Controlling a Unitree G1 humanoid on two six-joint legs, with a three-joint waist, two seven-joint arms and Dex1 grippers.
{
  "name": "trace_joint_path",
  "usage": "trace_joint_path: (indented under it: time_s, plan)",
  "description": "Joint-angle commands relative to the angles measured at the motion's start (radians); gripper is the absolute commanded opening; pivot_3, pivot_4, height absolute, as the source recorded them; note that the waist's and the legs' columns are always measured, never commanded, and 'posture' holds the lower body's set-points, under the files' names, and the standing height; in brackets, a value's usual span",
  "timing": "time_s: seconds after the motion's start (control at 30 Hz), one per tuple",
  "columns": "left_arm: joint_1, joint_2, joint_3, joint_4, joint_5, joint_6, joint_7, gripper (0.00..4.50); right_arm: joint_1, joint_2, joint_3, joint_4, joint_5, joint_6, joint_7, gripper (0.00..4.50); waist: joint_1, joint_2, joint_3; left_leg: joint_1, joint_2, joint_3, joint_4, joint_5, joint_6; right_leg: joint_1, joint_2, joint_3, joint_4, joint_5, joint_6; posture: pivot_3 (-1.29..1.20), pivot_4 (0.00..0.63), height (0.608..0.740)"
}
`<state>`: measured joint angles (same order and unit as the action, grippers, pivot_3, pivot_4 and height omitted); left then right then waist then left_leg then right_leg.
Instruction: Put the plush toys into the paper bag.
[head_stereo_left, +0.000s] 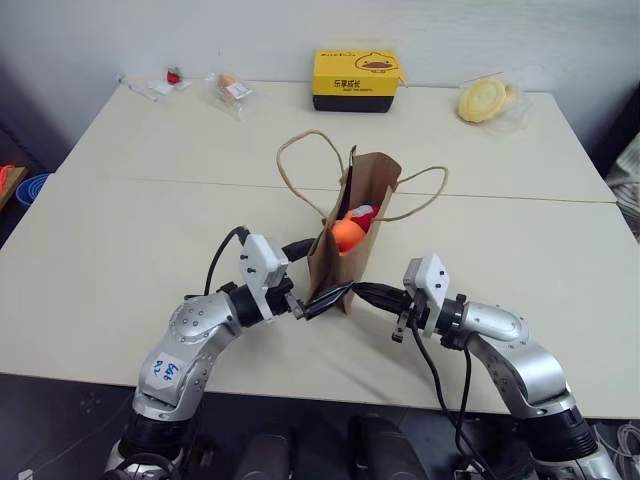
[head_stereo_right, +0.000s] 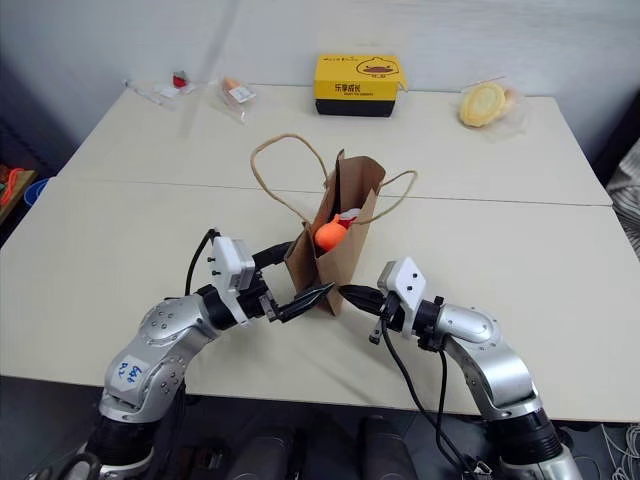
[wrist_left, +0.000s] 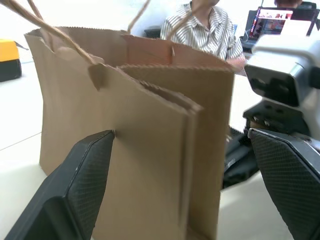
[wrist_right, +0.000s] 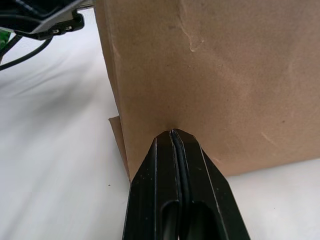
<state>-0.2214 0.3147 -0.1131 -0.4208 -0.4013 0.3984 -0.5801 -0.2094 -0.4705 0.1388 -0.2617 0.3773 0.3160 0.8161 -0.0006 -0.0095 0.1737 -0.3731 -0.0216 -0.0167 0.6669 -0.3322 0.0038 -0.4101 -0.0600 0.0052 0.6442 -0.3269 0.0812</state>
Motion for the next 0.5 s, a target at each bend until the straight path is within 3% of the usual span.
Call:
trace_joint_path:
  time_s: [0.03, 0.27, 0.37, 0.5]
  plan:
    - [-0.02, -0.033, -0.02, -0.005, 0.037, -0.021, 0.048, 4.5, -0.015, 0.024, 0.02, -0.01, -0.013, -0.01, -0.01, 0.03, -0.001, 0.0, 0.0, 0.0, 0.0, 0.0, 0.0, 0.0, 0.0, 0.0, 0.0, 0.0, 0.0, 0.0, 0.0, 0.0, 0.15, 0.74]
    - [-0.048, -0.07, -0.034, 0.042, 0.107, -0.032, 0.112, 4.5, -0.008, 0.047, 0.056, -0.017, -0.043, -0.008, -0.019, 0.03, 0.0, 0.0, 0.0, 0.0, 0.0, 0.0, 0.0, 0.0, 0.0, 0.0, 0.0, 0.0, 0.0, 0.0, 0.0, 0.0, 0.15, 0.74]
    - [-0.046, -0.076, -0.029, 0.06, 0.128, -0.049, 0.121, 3.97, -0.005, 0.048, 0.053, -0.022, -0.043, -0.008, -0.018, 0.0, 0.0, 0.0, 0.0, 0.0, 0.0, 0.0, 0.0, 0.0, 0.0, 0.0, 0.0, 0.0, 0.0, 0.0, 0.0, 0.0, 0.15, 0.74]
    - [-0.039, -0.067, -0.022, 0.073, 0.128, -0.073, 0.096, 2.61, 0.007, 0.042, 0.04, -0.04, -0.026, -0.013, -0.007, 0.0, 0.0, 0.0, 0.0, 0.0, 0.0, 0.0, 0.0, 0.0, 0.0, 0.0, 0.0, 0.0, 0.0, 0.0, 0.0, 0.0, 0.15, 0.74]
